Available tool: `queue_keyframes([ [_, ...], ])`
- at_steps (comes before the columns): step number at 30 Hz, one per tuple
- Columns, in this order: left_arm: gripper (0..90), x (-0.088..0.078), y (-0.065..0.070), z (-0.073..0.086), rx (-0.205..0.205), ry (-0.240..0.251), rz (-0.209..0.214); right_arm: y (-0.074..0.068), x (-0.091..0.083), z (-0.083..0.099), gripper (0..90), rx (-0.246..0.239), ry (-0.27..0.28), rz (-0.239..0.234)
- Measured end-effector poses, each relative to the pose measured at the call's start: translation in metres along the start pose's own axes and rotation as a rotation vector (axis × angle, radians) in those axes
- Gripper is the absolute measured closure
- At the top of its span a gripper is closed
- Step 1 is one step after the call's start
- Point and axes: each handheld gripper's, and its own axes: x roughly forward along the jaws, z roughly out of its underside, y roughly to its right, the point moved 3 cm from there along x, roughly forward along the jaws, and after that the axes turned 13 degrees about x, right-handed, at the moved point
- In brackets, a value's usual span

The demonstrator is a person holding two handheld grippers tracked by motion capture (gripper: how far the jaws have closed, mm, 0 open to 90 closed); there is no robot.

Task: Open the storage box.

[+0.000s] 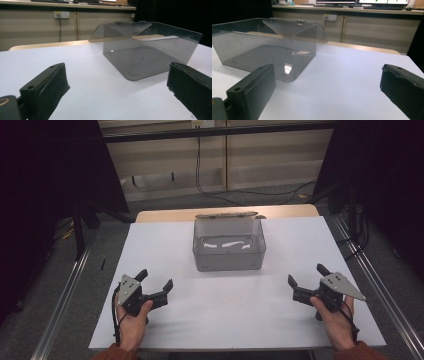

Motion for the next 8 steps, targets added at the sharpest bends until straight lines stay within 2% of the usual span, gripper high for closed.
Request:
queue_keyframes([
  [2,2.7,-0.0024,-0.0015,0.004,-0.002,-0.013,-0.018,0.0004,-0.0042,0.0027,0.0,-0.01,-0.006,-0.005],
  [5,2.5,-0.0032,-0.0045,0.0045,-0.008,-0.006,-0.039,0.0001,-0.0058,0.0043,0.0,-0.007,-0.016,-0.005],
  [8,2.2,-0.0003,-0.0052,0.0056,-0.009,-0.026,-0.029,-0.0003,-0.0013,0.0073,0.0,0.007,-0.048,-0.018],
])
